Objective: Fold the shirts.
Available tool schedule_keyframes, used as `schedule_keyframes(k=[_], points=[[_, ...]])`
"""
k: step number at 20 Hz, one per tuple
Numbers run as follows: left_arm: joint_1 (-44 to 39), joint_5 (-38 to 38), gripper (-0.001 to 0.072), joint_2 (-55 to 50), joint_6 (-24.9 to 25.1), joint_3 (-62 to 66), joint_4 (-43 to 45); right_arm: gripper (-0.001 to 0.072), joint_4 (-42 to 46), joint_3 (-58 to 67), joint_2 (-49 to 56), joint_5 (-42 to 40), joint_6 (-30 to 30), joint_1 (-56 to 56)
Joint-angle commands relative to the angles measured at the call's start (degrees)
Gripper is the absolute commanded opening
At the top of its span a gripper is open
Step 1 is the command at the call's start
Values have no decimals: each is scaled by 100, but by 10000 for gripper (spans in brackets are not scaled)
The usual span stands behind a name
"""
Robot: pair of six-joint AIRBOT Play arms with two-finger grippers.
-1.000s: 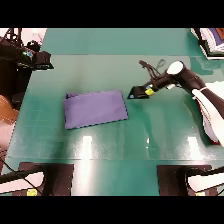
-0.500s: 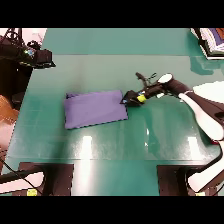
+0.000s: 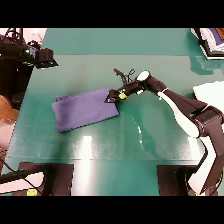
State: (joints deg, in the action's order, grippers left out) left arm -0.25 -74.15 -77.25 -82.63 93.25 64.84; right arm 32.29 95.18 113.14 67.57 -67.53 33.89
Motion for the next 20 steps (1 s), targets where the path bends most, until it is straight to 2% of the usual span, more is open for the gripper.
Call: schedule_keyframes(k=[1, 5, 8, 15, 20], points=[[-446, 39, 21, 0, 79, 7, -57, 14, 879, 269, -494, 61, -221, -363], [-1207, 267, 22, 0, 105, 7, -59, 14, 2070, 267, -1523, 455, -693, -1836], [-1613, 483, 22, 0, 170, 7, -59, 14, 2520, 267, -2103, 599, -813, -3176], [-2103, 909, 23, 0, 166, 4, -61, 14, 2428, 267, -2496, 584, -1073, -5849], [-2107, 1021, 23, -2, 162, 4, -72, 14, 2208, 271, -2524, 404, -1084, -6546]])
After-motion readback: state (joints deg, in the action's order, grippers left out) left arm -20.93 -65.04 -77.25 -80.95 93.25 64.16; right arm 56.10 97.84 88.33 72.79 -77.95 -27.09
